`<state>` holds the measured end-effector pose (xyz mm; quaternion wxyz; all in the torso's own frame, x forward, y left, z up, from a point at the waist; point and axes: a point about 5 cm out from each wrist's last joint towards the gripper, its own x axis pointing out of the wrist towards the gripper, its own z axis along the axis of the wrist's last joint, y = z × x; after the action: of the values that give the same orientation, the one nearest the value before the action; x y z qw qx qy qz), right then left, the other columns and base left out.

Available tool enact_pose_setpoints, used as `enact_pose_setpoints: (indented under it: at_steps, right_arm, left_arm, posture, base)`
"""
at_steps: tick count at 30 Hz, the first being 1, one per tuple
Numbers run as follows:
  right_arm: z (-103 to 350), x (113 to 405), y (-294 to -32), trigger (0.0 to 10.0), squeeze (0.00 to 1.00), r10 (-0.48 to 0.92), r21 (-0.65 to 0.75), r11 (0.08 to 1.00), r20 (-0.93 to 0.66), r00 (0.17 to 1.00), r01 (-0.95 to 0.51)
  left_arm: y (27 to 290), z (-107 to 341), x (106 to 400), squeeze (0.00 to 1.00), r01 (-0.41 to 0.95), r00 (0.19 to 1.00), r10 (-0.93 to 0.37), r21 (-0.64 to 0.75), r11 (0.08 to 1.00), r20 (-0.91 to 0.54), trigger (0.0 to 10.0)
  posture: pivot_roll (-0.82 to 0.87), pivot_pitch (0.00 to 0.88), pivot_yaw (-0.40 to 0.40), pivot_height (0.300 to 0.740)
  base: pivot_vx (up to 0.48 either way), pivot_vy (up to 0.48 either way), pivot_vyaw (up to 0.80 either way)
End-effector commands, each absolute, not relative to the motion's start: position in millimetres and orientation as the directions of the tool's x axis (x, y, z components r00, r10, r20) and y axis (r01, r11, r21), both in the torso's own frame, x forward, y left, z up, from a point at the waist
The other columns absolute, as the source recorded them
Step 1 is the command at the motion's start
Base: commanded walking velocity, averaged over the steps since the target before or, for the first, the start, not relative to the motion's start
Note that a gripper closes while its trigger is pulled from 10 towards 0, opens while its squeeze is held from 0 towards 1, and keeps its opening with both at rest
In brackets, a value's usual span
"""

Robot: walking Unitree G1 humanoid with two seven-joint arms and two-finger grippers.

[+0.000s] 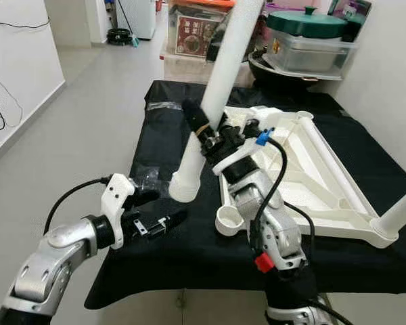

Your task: Building children table

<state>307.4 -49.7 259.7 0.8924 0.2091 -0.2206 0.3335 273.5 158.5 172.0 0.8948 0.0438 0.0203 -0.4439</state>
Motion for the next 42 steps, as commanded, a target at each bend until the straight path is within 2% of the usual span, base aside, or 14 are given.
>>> enact_pose_setpoints:
  at_steps: [1, 6, 20, 21, 22, 24, 25, 36, 37, 38, 39, 40, 42]
  right_arm:
    - [259, 302, -44, 0.0, 0.00, 0.508, 0.262, 0.651, 0.547, 0.666, -0.712]
    - [255, 294, -35, 0.0, 0.00, 0.579, 0.240, 0.595, 0.534, 0.616, -0.767]
    - [251, 285, -28, 0.0, 0.00, 0.629, 0.231, 0.542, 0.526, 0.573, -0.808]
    - [251, 285, -28, 0.0, 0.00, 0.631, 0.231, 0.541, 0.524, 0.572, -0.809]
    - [250, 285, -28, 0.0, 0.00, 0.635, 0.229, 0.539, 0.521, 0.570, -0.810]
    - [250, 285, -28, 0.0, 0.00, 0.637, 0.228, 0.538, 0.519, 0.569, -0.811]
    - [249, 285, -28, 0.0, 0.00, 0.641, 0.226, 0.537, 0.517, 0.568, -0.812]
    - [244, 285, -26, 0.0, 0.00, 0.663, 0.214, 0.539, 0.488, 0.567, -0.815]
    - [243, 286, -25, 0.0, 0.00, 0.672, 0.212, 0.538, 0.477, 0.567, -0.816]
    - [243, 286, -25, 0.0, 0.00, 0.672, 0.212, 0.538, 0.477, 0.567, -0.816]
    - [242, 286, -24, 7.0, 0.00, 0.681, 0.212, 0.537, 0.463, 0.568, -0.817]
    - [241, 287, -24, 10.0, 0.00, 0.691, 0.211, 0.537, 0.445, 0.569, -0.817]
    - [240, 289, -25, 10.0, 0.00, 0.709, 0.206, 0.531, 0.423, 0.564, -0.822]
  left_arm:
    - [154, 166, 275, 0.00, 0.811, 0.584, -0.806, 0.037, 0.584, -0.094, 10.0]
    - [149, 168, 283, 0.00, 0.819, 0.574, -0.815, 0.034, 0.573, -0.081, 10.0]
    - [143, 168, 291, 0.00, 0.835, 0.550, -0.832, 0.032, 0.549, -0.075, 10.0]
    - [142, 169, 291, 0.00, 0.837, 0.547, -0.834, 0.032, 0.547, -0.067, 4.5]
    - [142, 170, 292, 0.00, 0.836, 0.549, -0.834, 0.030, 0.548, -0.051, 3.6]
    - [142, 171, 292, 0.00, 0.834, 0.551, -0.833, 0.028, 0.550, -0.040, 3.6]
    - [142, 173, 293, 0.00, 0.832, 0.555, -0.832, 0.024, 0.554, -0.024, 0.0]
    - [143, 179, 293, 0.00, 0.826, 0.561, -0.828, 0.057, 0.560, 0.009, 0.0]
    - [142, 178, 292, 0.00, 0.827, 0.560, -0.828, 0.063, 0.559, -0.001, 5.3]
    - [142, 178, 292, 0.00, 0.827, 0.560, -0.828, 0.063, 0.559, -0.001, 5.3]
    - [142, 177, 292, 0.00, 0.828, 0.558, -0.829, 0.072, 0.556, -0.013, 10.0]
    - [142, 175, 291, 0.00, 0.827, 0.560, -0.828, 0.084, 0.556, -0.025, 10.0]
    - [143, 172, 290, 0.00, 0.828, 0.558, -0.829, 0.101, 0.552, -0.046, 10.0]
  posture:
    - [0.06, 0.000, -0.092, 0.740]
    - [0.05, 0.000, -0.089, 0.740]
    - [0.05, 0.000, -0.085, 0.740]
    - [0.05, 0.000, -0.086, 0.740]
    - [0.05, 0.000, -0.086, 0.740]
    - [0.05, 0.000, -0.086, 0.740]
    - [0.05, 0.000, -0.088, 0.740]
    - [0.05, 0.000, -0.094, 0.740]
    - [0.05, 0.000, -0.094, 0.740]
    - [0.05, 0.000, -0.094, 0.740]
    - [0.05, 0.000, -0.094, 0.740]
    - [0.05, 0.000, -0.094, 0.740]
    - [0.05, 0.000, -0.095, 0.740]
  base:
    - [0.000, 0.000, 0.00]
    - [0.000, 0.000, 0.00]
    - [0.000, 0.000, 0.00]
    - [0.000, 0.000, 0.00]
    - [0.000, 0.000, 0.00]
    - [0.000, 0.000, 0.00]
    - [0.000, 0.000, 0.00]
    - [0.000, 0.000, 0.00]
    - [0.000, 0.000, 0.00]
    - [0.000, 0.000, 0.00]
    - [0.000, 0.000, 0.00]
    - [0.000, 0.000, 0.00]
    - [0.000, 0.000, 0.00]
